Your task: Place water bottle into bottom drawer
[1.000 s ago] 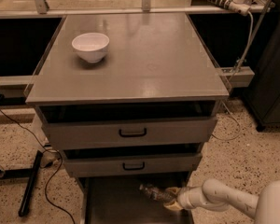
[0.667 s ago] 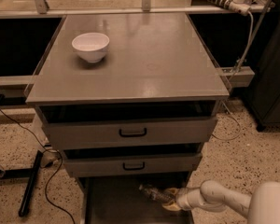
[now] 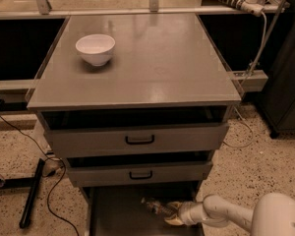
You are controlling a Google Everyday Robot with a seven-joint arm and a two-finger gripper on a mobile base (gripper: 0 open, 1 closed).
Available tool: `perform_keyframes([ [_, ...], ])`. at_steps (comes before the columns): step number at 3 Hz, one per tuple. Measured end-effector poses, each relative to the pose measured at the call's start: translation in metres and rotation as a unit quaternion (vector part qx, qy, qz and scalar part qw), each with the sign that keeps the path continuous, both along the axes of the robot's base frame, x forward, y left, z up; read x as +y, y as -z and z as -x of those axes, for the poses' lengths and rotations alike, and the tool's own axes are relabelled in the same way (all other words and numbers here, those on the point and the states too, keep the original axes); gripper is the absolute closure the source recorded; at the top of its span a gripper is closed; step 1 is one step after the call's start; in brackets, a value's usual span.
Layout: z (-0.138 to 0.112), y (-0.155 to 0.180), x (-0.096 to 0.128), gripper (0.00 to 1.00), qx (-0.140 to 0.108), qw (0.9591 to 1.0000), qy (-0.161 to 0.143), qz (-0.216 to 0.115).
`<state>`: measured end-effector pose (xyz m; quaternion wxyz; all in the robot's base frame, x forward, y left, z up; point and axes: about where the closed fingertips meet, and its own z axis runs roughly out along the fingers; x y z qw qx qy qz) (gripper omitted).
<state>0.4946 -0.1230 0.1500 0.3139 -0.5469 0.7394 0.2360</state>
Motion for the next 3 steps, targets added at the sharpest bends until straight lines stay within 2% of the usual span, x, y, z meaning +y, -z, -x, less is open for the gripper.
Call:
perform_keyframes([
  [2,-0.0047,0.0226,0.0034,1.00,-0.016,0.9987,0.037,0.032],
  [3,-0.0056,0.0230,0.0029,0.81,-0.017,0.9985,0.039,0.033],
])
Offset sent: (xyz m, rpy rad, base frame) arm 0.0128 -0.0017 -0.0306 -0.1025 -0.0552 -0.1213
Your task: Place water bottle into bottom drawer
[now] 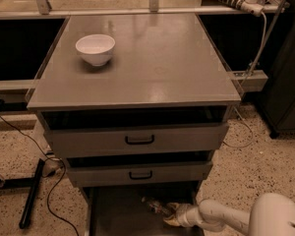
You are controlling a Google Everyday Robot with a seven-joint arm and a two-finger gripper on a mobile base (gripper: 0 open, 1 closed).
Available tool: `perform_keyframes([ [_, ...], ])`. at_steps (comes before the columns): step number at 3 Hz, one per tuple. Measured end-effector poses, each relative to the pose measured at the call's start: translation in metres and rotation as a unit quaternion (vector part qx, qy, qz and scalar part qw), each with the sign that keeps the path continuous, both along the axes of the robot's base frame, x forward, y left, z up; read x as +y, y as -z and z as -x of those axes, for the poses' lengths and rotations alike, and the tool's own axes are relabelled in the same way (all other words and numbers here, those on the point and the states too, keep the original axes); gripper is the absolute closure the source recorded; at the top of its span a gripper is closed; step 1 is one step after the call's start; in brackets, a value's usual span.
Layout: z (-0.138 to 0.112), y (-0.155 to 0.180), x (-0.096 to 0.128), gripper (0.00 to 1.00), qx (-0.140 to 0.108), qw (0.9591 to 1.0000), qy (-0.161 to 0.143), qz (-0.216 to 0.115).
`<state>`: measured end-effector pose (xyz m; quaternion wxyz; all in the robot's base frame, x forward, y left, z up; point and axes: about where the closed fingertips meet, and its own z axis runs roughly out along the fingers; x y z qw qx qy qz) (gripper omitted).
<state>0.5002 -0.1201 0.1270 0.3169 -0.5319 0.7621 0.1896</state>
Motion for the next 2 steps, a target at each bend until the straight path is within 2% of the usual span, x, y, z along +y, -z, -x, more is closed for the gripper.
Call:
perform_keyframes([
  [2,0.0000,0.0000,0.0000,0.36,0.000,1.0000,0.000,0.000],
])
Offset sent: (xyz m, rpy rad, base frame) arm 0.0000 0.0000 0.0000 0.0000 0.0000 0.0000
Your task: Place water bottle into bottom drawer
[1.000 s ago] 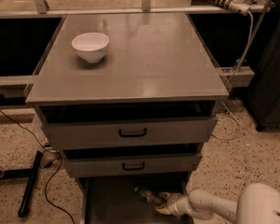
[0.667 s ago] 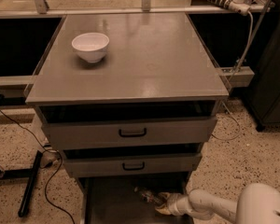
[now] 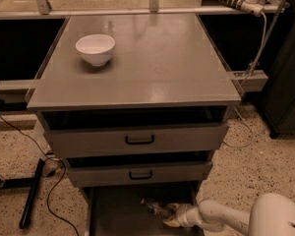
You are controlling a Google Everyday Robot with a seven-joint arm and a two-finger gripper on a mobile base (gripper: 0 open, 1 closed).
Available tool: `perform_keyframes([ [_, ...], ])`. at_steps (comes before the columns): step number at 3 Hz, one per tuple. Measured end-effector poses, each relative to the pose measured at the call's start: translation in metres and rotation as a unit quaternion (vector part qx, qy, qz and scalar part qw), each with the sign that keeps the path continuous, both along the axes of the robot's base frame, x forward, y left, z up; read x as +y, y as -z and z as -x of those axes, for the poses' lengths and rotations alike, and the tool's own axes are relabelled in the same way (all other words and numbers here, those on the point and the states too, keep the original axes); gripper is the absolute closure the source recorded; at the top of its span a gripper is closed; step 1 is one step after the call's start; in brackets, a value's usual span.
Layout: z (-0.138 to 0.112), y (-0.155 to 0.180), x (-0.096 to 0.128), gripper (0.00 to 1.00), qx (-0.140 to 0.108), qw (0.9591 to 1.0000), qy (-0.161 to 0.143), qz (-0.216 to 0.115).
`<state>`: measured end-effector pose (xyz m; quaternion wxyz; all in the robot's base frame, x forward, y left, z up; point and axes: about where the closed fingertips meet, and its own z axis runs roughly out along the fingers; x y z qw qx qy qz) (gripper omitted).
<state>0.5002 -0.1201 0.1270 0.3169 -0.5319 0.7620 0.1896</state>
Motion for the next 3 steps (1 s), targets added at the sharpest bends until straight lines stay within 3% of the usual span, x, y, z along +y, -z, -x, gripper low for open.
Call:
perform_keyframes([
  [1,0.0000,0.0000,0.0000,0.12,0.000,1.0000,0.000,0.000],
  [2,0.0000,0.0000,0.0001,0.00,0.000,1.0000,0.000,0.000],
  [3,0.0001,0.0001,0.0001,0.00,0.000,1.0000,0.000,0.000],
])
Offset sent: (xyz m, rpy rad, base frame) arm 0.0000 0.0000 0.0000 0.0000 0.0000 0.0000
